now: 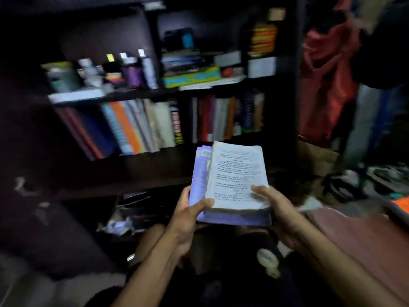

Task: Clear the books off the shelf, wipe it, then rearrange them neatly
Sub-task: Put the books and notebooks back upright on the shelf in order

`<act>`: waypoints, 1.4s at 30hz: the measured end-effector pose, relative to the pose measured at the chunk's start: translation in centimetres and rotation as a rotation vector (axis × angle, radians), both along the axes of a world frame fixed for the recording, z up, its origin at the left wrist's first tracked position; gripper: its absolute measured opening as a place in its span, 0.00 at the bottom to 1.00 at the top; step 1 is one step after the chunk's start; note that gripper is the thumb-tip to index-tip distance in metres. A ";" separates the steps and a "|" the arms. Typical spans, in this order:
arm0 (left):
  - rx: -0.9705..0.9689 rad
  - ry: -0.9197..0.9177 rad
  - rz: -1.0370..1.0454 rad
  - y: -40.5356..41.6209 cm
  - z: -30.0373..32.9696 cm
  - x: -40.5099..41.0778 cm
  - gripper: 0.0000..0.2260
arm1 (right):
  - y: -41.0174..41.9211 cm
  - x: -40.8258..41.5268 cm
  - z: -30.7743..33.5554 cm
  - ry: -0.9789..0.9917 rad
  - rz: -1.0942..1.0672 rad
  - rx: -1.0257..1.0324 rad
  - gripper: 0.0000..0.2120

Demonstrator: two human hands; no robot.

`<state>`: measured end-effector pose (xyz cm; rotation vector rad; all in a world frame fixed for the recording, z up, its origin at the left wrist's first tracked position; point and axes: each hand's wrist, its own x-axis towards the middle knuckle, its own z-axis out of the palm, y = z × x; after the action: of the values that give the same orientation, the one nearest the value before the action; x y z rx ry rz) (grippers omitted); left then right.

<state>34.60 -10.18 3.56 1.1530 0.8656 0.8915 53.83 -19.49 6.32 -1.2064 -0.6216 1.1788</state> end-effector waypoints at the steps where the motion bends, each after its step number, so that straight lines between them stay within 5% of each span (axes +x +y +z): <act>1: -0.023 -0.022 0.101 1.1 -0.1 -2.0 0.36 | 3.0 -1.6 0.1 -0.065 0.064 0.000 0.17; 4: -0.095 -0.080 0.354 4.3 -0.8 -4.9 0.30 | 9.2 -4.3 -0.6 -0.385 0.229 0.034 0.16; 6: -0.149 -0.110 0.529 6.6 -1.8 -6.0 0.28 | 12.1 -5.4 -1.7 -0.801 0.307 0.039 0.28; 9: -0.155 -0.122 0.763 9.3 -3.5 -7.9 0.40 | 14.8 -7.1 -2.6 -1.164 0.414 0.023 0.41; 11: -0.077 -0.076 0.775 10.0 -4.1 -8.5 0.48 | 15.1 -8.1 -3.2 -1.275 0.464 0.078 0.41; 16: -0.039 0.261 0.598 11.2 -3.5 -9.6 0.39 | 15.7 -8.7 -3.4 -1.365 0.520 0.144 0.38; 20: 0.244 0.771 0.684 10.9 -4.0 -11.2 0.40 | 16.4 -8.8 -3.2 -1.324 0.493 0.163 0.34; 23: 0.526 0.893 0.595 11.7 -3.8 -12.9 0.44 | 17.7 -8.8 -2.9 -1.330 0.476 0.165 0.33; 29: 0.522 1.227 0.336 13.3 -2.9 -13.0 0.49 | 23.1 -8.8 -2.3 -1.177 0.434 0.170 0.40; 35: 0.680 1.416 0.292 12.6 -2.8 -10.3 0.36 | 24.0 -8.0 -7.0 -1.305 0.349 0.248 0.43; 42: 1.002 1.365 0.356 11.2 -4.6 -7.3 0.33 | 25.6 -4.4 -6.8 -0.520 0.276 0.257 0.36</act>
<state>27.27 1.00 -1.05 2.6608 1.8370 0.7389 49.48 6.16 -0.49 -1.2335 -1.3240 0.9672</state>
